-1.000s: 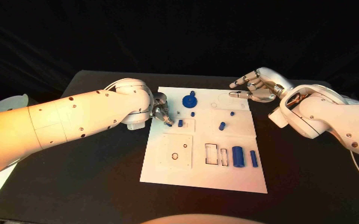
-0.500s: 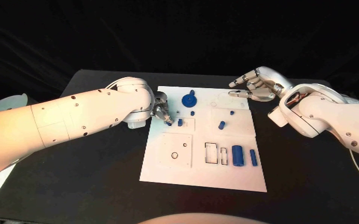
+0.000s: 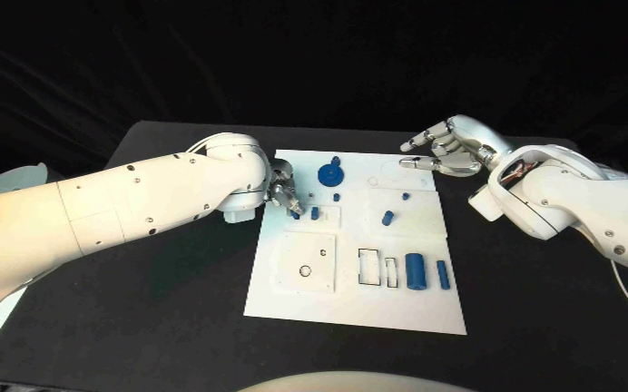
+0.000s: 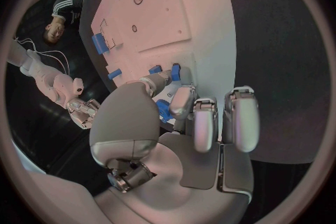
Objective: Assemble the parts on the task board
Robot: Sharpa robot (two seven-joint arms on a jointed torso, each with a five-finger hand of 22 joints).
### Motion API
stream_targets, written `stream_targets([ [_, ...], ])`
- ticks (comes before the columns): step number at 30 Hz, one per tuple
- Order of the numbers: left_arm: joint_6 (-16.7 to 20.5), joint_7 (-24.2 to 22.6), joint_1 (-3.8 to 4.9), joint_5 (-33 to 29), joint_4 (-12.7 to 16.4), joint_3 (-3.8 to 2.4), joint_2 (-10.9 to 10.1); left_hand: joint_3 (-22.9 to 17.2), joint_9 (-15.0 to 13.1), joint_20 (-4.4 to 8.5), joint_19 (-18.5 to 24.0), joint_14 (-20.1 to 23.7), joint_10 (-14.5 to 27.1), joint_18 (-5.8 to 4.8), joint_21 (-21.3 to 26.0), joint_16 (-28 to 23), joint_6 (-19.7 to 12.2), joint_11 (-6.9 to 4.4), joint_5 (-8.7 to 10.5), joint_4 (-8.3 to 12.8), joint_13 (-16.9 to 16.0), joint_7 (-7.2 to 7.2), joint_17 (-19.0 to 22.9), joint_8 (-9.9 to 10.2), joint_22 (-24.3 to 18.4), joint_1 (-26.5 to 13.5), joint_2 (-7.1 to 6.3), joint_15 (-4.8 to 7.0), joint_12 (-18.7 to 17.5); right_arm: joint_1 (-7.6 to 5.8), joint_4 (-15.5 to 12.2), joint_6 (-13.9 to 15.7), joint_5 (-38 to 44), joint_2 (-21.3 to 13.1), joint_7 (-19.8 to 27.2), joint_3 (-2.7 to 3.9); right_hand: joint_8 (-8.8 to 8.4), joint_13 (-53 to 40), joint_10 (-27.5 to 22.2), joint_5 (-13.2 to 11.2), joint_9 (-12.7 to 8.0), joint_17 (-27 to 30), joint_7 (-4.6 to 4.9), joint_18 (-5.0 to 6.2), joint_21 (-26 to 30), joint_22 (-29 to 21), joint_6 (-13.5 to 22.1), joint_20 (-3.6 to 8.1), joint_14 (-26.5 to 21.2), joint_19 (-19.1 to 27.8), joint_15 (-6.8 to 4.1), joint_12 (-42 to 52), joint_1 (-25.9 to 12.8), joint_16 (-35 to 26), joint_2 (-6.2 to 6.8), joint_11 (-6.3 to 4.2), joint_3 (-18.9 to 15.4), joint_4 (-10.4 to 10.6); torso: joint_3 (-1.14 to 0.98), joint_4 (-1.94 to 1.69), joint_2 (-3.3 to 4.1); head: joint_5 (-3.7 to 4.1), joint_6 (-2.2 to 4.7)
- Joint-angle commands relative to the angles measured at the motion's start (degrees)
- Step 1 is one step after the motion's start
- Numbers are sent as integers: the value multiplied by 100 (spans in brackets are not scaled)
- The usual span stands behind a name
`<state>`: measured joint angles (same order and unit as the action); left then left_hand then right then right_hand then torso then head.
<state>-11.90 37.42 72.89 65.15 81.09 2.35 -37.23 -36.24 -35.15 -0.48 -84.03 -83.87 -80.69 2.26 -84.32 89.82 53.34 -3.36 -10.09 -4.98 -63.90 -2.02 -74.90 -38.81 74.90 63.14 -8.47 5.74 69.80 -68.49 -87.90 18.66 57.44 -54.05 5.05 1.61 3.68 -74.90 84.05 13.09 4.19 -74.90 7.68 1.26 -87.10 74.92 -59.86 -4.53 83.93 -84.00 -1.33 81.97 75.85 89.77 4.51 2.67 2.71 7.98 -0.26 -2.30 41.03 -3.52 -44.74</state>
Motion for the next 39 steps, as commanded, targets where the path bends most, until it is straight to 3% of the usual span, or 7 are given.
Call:
stream_targets([
  [1, -302, -2, -63, -150, 3, 45, 41, 74, 13, 29, -388, -613, -45, -65, -22, 18, 210, 8, 1, -22, -17, 151, -1510, -8, 892, -92, 12, 36, 25, 3, -11, -75, 16, 0, 41, 0, 15, -1142, 277, 22, 8, -1475, -6, 27, 33, 872, -26, -28, 598, -258, 1, -15, -32, -2, -3, 8, -26, -1, -1, 0, -4, -2, 3],
  [20, -210, 28, -64, -153, -84, 45, 60, 752, 81, 41, -409, -613, -80, -80, -70, 18, 332, -4, 12, -414, -130, 167, -1510, -21, 959, -605, -54, 49, 103, 3, -14, -62, 16, -10, 42, 0, 15, -1134, 270, 30, 8, -1460, -6, 31, 42, 854, -27, -25, 594, -250, 0, -32, -38, -12, -7, 7, -48, 5, -1, 1, -3, -3, 14],
  [34, 15, 8, -65, -158, -26, 18, -37, 1681, 127, 43, -412, -613, -86, -82, -72, 18, 369, -2, 18, -836, -162, 164, -1510, -37, 976, -719, -72, 50, 113, 3, -7, -64, 15, -13, 44, 0, 14, -1132, 269, 30, 7, -1458, -5, 31, 44, 853, -26, -25, 594, -249, 0, -36, -49, -14, -4, 8, -59, 12, 5, 3, -2, 3, 26],
  [39, 310, -19, -65, -239, 58, 0, -142, 2027, 141, 48, -396, -613, -49, -69, -24, 18, 343, 0, 20, -969, -90, 160, -1510, -35, 930, -674, -44, 53, 48, 4, -2, -67, 15, -13, 44, 0, 14, -1132, 269, 30, 7, -1458, -5, 31, 44, 853, -26, -25, 594, -249, 0, -36, -49, -14, -4, 8, -59, 12, 2, -2, -4, 14, 29],
])
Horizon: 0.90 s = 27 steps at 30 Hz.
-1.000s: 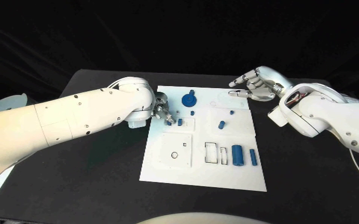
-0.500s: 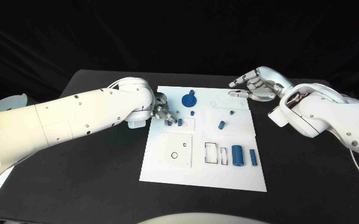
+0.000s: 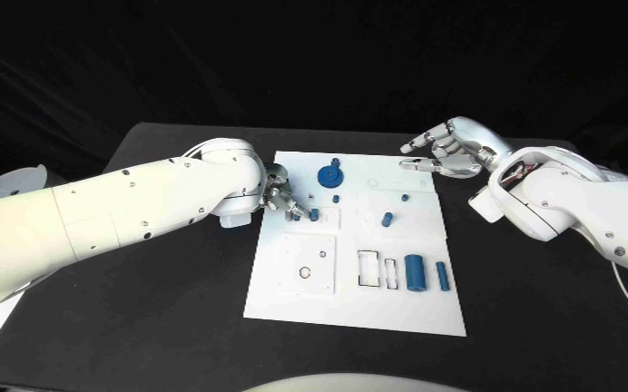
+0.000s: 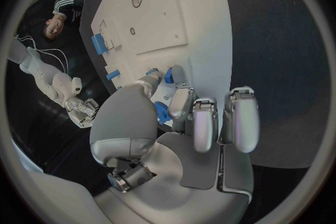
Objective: Assemble the parts on the task board
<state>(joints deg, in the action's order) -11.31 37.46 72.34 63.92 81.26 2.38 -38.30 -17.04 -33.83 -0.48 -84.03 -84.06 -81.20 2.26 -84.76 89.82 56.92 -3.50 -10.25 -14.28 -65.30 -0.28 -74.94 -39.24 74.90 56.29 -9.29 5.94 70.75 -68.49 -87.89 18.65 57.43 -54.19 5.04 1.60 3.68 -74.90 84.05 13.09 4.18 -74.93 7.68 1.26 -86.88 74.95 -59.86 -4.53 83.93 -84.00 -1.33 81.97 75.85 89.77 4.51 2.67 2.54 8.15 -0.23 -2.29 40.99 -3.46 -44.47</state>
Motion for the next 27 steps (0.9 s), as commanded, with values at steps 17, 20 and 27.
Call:
stream_targets([
  [17, 1969, -884, -7, -891, 191, -57, -229, 1285, 218, -106, 439, -320, 1517, 431, 2312, -549, -804, 283, -15, -244, 2500, -331, -705, 274, -1195, 544, 411, -160, -2253, 9, 11, -70, 17, 3, 46, 0, 14, -1132, 269, 31, 9, -1452, -5, 32, 23, 848, -25, -25, 593, -248, 0, -36, -56, -16, -4, 8, -49, 0, -2, 2, 2, 24, 24],
  [20, 2265, -1219, -7, -1014, 198, -57, -231, 1203, 360, -283, 1432, 565, 2183, 769, 4585, -2178, -1245, 534, -32, -202, 2775, -573, 1142, 421, -3123, 974, 397, -374, -2675, 10, 11, -68, 17, -3, 44, 0, 14, -1132, 269, 31, 9, -1452, -5, 32, 23, 848, -25, -25, 593, -248, 0, -36, -56, -16, -4, 8, -49, 0, -2, -3, 3, 47, 30],
  [27, 2626, -2071, -7, -513, 163, -48, -84, 942, 617, -515, 1541, 1458, 2799, 815, 5467, -4081, -1675, 770, -17, 24, 3309, -828, 3015, 477, -3792, 2156, 219, -581, -3158, 10, 10, -63, 17, -4, 45, 0, 14, -1132, 269, 31, 9, -1452, -5, 32, 23, 848, -25, -25, 593, -248, 0, -36, -56, -16, -4, 8, -49, 0, 0, -5, 2, 90, 58],
])
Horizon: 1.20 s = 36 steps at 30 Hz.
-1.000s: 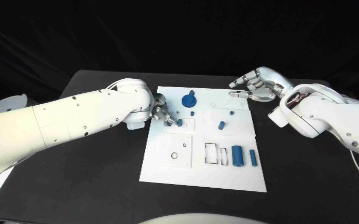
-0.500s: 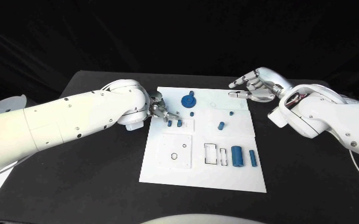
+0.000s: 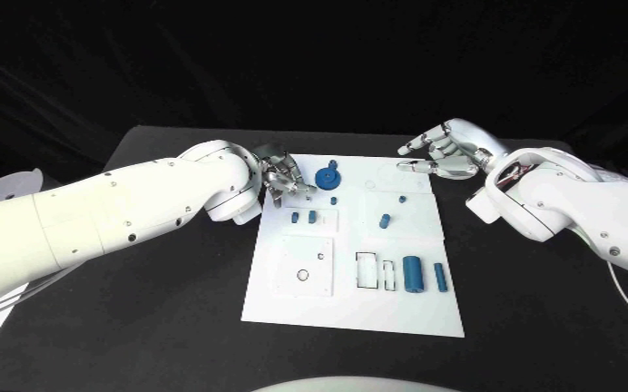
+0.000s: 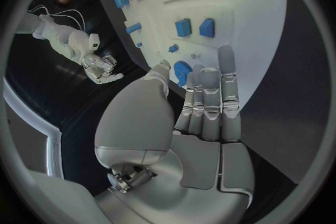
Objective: Assemble the parts on the task board
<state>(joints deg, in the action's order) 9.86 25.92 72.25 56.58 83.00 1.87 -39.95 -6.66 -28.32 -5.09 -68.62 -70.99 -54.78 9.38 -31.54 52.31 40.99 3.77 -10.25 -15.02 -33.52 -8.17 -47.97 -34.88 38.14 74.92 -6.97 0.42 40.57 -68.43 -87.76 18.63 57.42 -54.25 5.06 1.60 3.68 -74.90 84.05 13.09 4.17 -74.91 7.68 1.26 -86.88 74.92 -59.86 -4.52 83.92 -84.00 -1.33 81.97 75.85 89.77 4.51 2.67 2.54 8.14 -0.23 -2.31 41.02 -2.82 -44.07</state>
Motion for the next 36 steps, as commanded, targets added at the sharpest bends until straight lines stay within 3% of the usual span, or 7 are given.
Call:
stream_targets([
  [1, 552, -1105, 2, 369, -32, 11, 129, -166, 138, -85, -26, 180, 229, 91, 243, -449, -104, 75, 4, 147, 260, -71, 430, 72, -201, 465, -15, -42, -258, 5, -3, -62, 17, 5, 44, 0, 14, -1132, 269, 31, 9, -1453, -5, 32, 24, 850, -25, -25, 593, -248, 0, -36, -56, -16, -4, 8, -49, 0, 0, -3, -1, 33, 24],
  [4, 608, -1594, -1, 888, -107, 43, 282, -387, 384, -90, -92, 219, 381, 100, 408, -599, -158, 104, 242, 364, 600, -69, 568, 273, -350, 968, -55, -58, -582, 6, 0, -63, 17, 13, 48, 0, 14, -1132, 269, 31, 9, -1453, -5, 32, 24, 850, -25, -25, 593, -248, 0, -36, -56, -16, -4, 8, -49, 0, 6, 11, 4, 44, 41],
  [9, 502, -2054, -18, 1741, -285, 101, 533, -760, 1436, -9, -459, -82, 63, 118, 573, -433, 532, 73, 367, 495, 1785, -8, 555, 1250, -543, 1233, -277, -38, -1470, 11, 5, -70, 17, 25, 53, 0, 14, -1132, 269, 31, 9, -1453, -5, 32, 24, 850, -25, -25, 593, -248, 0, -36, -56, -16, -4, 8, -49, 0, 6, 13, 7, 68, 52],
  [13, 357, -2165, -48, 2257, -485, 135, 714, -824, 1665, 19, -951, -992, -84, 100, 313, 1171, 811, 58, 364, 492, 2097, 32, -997, 1521, -422, 1166, -325, 19, -1721, 15, 5, -73, 17, 32, 57, 0, 14, -1133, 270, 36, 10, -1455, -6, 31, 22, 853, -26, -25, 594, -249, 0, -34, -58, -15, -7, 8, -53, 3, -2, 2, -1, 86, 53],
  [16, 188, -2145, -75, 2487, -604, 145, 816, -880, 1858, 59, -1459, -1442, -275, -77, -949, 2285, 1053, 49, 368, 490, 2379, 51, -2148, 1766, 660, 1097, -402, 22, -1961, 16, 4, -72, 17, 35, 59, 0, 14, -1133, 270, 40, 10, -1456, -7, 30, 21, 855, -26, -25, 594, -251, 0, -33, -59, -14, -9, 8, -56, 4, 1, -3, 5, 95, 55],
  [23, -167, -2003, -113, 2768, -771, 153, 986, -893, 2051, 84, -1720, -1565, -560, -249, -2099, 2607, 1415, 30, 371, 482, 2693, 63, -2381, 2019, 1703, 965, -411, 55, -2264, 18, 7, -71, 17, 46, 65, 0, 14, -1133, 270, 40, 10, -1456, -7, 30, 21, 855, -26, -25, 594, -251, 0, -33, -59, -14, -9, 8, -56, 4, 0, 5, 3, 93, 48],
  [36, -529, -1725, -164, 2945, -982, 159, 1143, -935, 2146, 109, -1756, -1549, -786, -288, -2406, 2542, 1641, 15, 369, 503, 2863, 76, -2153, 2174, 1997, 929, -374, 77, -2496, 19, 4, -71, 17, 52, 70, 0, 14, -1133, 270, 40, 10, -1456, -7, 30, 21, 855, -26, -25, 594, -251, 0, -33, -59, -14, -9, 8, -56, 4, 1, -4, 1, 100, 32],
])
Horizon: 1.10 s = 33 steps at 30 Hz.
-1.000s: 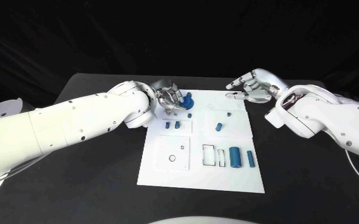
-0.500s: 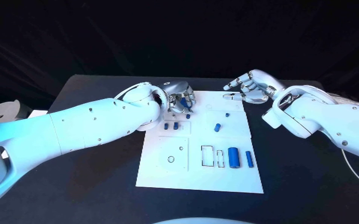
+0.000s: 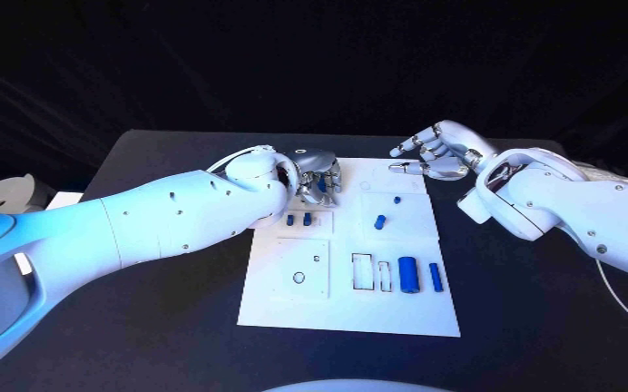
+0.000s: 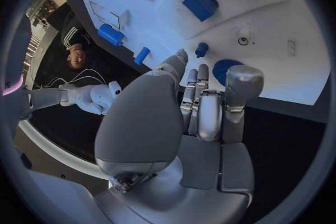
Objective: Assemble the parts on the task board
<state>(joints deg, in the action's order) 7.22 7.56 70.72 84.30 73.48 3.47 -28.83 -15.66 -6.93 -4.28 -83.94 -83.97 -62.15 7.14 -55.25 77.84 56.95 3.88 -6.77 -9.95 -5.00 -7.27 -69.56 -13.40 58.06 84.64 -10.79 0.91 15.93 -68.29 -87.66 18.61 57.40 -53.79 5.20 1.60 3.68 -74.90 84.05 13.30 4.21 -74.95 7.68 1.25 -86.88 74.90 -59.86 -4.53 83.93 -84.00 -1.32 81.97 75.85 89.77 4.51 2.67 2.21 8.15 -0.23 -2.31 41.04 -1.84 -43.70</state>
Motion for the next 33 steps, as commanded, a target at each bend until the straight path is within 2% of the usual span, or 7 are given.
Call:
stream_targets([
  [1, -274, 126, -21, 177, -59, 0, 48, -45, 13, 27, -223, -251, -62, -65, -43, -6, 56, 5, 20, 1, 21, -15, 8, 38, 15, -39, 16, 30, -49, 5, -5, -68, 19, 8, 57, 0, 14, -1135, 272, 26, 6, -1453, -7, 31, 22, 857, -27, -24, 594, -251, -1, -29, -56, -15, -14, 7, -24, 4, 3, -3, 1, -1, -8],
  [14, -179, 229, -90, 186, -230, 0, 151, -271, 67, 29, -205, -246, -168, -77, -148, 16, 175, 5, 10, 84, 113, -17, 60, 143, 131, 69, 117, 28, -223, 5, -2, -76, 19, 13, 58, 0, 14, -1135, 272, 26, 6, -1453, -7, 31, 22, 857, -27, -24, 594, -251, -1, -29, -56, -15, -14, 7, -24, 4, -2, -2, -3, 3, -16],
  [33, -507, 381, -114, 189, -232, 0, 166, -554, 108, 40, -182, -238, -419, -92, -301, 55, 386, -31, 14, 194, 118, 6, 113, 227, 301, 55, 124, 53, -372, 5, -1, -88, 19, 10, 58, 0, 16, -1140, 276, 32, 7, -1457, -9, 30, 20, 861, -30, -24, 595, -253, -2, -18, -52, -11, -21, 6, -25, 4, -2, 1, -6, 0, -30],
])
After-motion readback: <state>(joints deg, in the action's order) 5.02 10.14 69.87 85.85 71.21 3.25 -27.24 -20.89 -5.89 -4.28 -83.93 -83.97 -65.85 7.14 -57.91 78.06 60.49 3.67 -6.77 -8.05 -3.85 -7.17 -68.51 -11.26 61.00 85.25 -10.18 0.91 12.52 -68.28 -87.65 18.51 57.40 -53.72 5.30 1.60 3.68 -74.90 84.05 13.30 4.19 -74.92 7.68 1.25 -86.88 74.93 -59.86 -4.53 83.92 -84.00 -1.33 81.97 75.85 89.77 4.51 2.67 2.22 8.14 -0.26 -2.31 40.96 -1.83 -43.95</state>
